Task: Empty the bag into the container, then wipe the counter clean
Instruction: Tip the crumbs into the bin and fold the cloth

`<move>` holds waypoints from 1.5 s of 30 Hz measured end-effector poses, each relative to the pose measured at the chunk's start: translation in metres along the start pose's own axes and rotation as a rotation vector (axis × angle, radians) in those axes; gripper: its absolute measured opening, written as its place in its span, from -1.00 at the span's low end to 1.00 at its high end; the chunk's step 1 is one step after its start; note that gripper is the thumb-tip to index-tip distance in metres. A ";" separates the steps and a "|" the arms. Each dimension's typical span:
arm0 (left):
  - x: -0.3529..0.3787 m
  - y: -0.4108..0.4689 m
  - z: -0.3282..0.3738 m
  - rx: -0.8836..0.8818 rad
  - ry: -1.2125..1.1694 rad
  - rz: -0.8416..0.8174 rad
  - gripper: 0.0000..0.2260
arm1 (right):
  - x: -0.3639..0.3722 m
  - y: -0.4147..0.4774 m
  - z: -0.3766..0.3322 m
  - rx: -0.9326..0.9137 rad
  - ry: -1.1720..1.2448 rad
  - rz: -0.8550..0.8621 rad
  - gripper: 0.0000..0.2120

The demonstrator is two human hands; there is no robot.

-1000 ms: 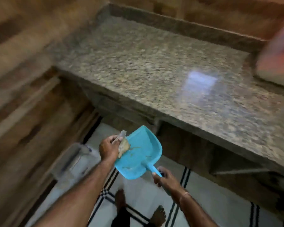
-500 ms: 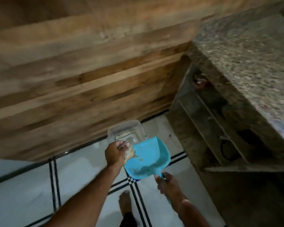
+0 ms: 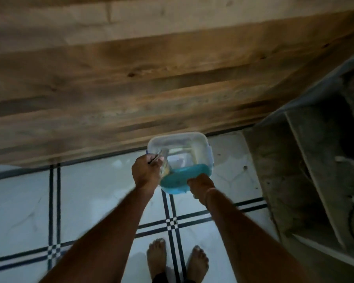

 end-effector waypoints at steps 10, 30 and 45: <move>0.004 0.029 -0.009 -0.064 -0.091 0.084 -0.80 | 0.019 -0.026 0.013 -0.252 0.168 0.115 -0.70; 0.054 0.046 -0.061 -0.261 -0.338 -0.079 -0.88 | 0.063 0.055 0.029 -0.287 -0.188 0.407 -0.31; -0.016 -0.055 0.073 -0.457 -0.341 -0.778 -0.44 | -0.091 -0.076 -0.090 -0.400 0.681 -0.504 -0.83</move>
Point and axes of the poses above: each hand's wrist, its own y-axis towards the middle knuckle, its own x-axis out of the palm, z = x × y, the point moved 5 cm from there along y, towards the middle knuckle, and after that the axes turned 11 degrees about z, right-handed, at the moved point
